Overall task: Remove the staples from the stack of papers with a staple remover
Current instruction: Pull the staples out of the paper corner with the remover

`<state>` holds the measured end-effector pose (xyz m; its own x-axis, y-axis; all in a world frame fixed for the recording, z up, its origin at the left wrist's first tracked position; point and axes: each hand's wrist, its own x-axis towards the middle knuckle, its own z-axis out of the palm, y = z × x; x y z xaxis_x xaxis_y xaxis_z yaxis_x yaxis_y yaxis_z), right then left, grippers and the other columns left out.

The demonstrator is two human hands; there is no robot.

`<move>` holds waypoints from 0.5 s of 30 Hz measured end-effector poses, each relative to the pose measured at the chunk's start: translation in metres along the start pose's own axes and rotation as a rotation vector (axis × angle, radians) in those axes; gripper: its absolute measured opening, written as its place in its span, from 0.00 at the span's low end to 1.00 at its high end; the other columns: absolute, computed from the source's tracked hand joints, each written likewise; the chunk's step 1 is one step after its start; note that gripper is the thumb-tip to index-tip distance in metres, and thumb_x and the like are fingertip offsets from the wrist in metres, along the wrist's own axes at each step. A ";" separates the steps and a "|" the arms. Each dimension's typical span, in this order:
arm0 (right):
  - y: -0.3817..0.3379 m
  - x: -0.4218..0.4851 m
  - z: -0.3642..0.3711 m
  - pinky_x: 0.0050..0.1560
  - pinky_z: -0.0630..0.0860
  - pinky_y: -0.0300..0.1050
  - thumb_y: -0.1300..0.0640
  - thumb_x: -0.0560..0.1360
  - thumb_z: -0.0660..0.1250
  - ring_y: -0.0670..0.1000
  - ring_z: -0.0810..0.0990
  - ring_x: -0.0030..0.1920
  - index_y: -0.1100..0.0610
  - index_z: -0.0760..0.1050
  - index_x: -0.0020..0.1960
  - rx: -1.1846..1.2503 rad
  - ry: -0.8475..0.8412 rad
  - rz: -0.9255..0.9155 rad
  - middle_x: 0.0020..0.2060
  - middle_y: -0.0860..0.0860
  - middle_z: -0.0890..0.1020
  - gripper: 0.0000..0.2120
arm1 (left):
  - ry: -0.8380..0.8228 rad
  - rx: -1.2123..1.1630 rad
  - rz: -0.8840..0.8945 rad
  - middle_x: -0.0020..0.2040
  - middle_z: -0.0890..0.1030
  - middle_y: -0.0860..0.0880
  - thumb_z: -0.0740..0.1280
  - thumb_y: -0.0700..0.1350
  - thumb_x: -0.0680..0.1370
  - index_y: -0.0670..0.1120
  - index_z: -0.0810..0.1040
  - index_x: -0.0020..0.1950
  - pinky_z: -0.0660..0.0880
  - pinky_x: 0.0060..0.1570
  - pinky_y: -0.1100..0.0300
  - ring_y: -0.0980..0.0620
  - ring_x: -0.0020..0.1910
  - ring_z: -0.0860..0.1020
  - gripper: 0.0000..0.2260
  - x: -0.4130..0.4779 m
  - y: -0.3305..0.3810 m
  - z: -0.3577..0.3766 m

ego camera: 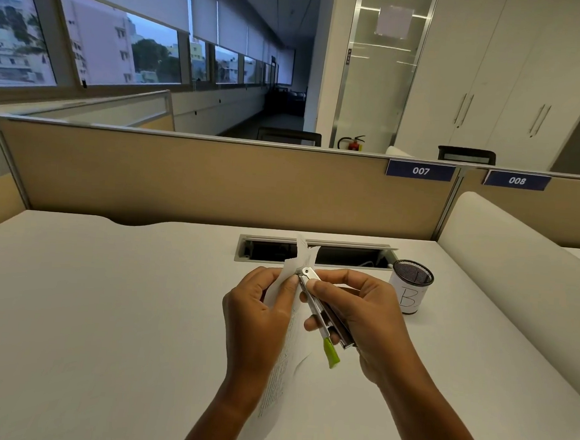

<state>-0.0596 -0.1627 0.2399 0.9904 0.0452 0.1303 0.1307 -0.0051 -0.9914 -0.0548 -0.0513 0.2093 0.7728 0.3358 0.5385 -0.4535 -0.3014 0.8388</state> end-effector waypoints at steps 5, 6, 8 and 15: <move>0.004 -0.002 0.006 0.19 0.72 0.32 0.61 0.71 0.67 0.47 0.80 0.22 0.53 0.78 0.38 0.017 0.041 -0.056 0.24 0.43 0.83 0.05 | 0.033 -0.003 0.037 0.39 0.79 0.50 0.63 0.51 0.67 0.42 0.80 0.43 0.73 0.35 0.69 0.56 0.34 0.77 0.14 -0.002 0.002 0.000; 0.005 -0.002 0.006 0.19 0.72 0.32 0.60 0.71 0.67 0.46 0.80 0.22 0.52 0.78 0.38 0.020 0.049 -0.068 0.24 0.42 0.83 0.05 | 0.036 -0.005 0.040 0.39 0.79 0.50 0.62 0.52 0.67 0.43 0.79 0.42 0.72 0.35 0.69 0.57 0.33 0.77 0.14 -0.002 0.002 0.000; 0.006 -0.002 0.009 0.19 0.72 0.32 0.60 0.71 0.67 0.46 0.80 0.22 0.52 0.78 0.37 0.019 0.059 -0.085 0.24 0.42 0.83 0.06 | 0.048 -0.002 0.043 0.39 0.79 0.51 0.62 0.52 0.66 0.45 0.79 0.42 0.72 0.34 0.70 0.57 0.33 0.77 0.13 -0.001 0.002 -0.001; -0.007 0.007 -0.005 0.17 0.69 0.33 0.64 0.71 0.67 0.47 0.79 0.21 0.57 0.78 0.39 0.077 0.123 -0.140 0.24 0.48 0.83 0.04 | -0.007 -0.034 0.005 0.35 0.80 0.47 0.63 0.53 0.66 0.47 0.76 0.39 0.77 0.33 0.70 0.49 0.33 0.79 0.10 -0.012 0.000 0.002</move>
<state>-0.0530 -0.1672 0.2481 0.9612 -0.0826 0.2631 0.2689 0.0691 -0.9607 -0.0630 -0.0573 0.2032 0.7737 0.3284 0.5419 -0.4718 -0.2723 0.8386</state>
